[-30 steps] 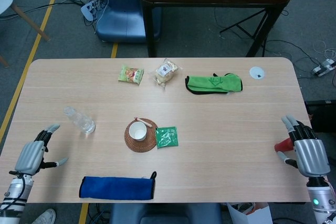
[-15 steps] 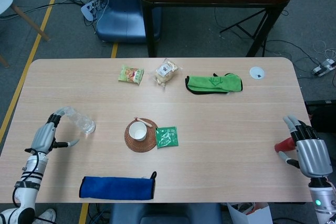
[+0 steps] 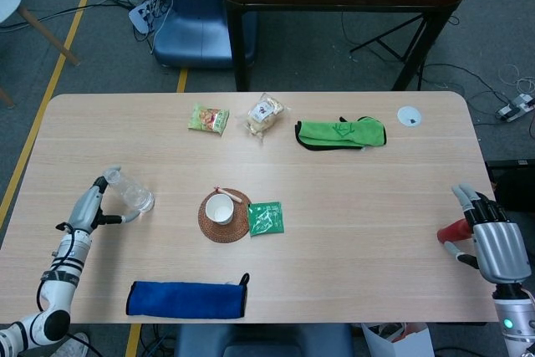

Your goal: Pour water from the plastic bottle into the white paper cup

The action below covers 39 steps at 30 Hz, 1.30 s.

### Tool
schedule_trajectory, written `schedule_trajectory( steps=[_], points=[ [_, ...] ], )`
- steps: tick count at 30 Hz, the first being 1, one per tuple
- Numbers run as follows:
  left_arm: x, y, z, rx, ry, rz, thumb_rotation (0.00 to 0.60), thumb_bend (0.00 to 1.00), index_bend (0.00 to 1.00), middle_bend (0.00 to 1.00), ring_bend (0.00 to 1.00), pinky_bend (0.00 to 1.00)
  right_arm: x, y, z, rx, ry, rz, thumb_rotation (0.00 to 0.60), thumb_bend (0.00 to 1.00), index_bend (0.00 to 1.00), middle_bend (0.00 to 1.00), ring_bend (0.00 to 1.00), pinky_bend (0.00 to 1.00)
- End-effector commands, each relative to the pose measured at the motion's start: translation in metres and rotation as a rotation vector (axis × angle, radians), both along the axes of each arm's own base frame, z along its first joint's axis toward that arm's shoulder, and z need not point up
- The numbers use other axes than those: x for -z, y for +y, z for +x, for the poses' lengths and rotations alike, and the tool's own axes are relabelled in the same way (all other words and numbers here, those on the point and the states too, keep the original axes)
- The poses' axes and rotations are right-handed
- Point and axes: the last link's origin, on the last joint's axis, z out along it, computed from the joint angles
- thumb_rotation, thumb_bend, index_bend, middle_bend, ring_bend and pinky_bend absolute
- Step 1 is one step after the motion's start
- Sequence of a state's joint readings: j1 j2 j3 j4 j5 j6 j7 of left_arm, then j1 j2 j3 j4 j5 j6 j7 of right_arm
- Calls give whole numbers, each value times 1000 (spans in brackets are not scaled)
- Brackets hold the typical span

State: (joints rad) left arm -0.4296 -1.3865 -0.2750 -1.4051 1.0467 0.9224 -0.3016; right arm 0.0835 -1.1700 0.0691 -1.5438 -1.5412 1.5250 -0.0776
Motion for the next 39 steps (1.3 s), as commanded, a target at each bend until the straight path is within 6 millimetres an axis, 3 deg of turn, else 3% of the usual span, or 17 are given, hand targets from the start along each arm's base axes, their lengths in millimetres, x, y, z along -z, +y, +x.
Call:
schedule_trajectory(
  steps=[1, 18, 39],
  points=[
    [5, 3, 5, -31, -96, -8, 600, 11, 0, 0, 0, 61, 0, 0, 0, 1, -1, 1, 600, 45, 96, 95, 132, 236],
    [22, 23, 6, -88, -100, 59, 600, 11, 0, 0, 0, 58, 0, 0, 0, 2, 1, 7, 600, 44, 96, 95, 132, 237],
    [38, 27, 7, -146, -205, 107, 600, 11, 1, 0, 3, 28, -1, 1, 0, 3, -2, 3, 600, 44, 96, 102, 132, 237]
  ],
)
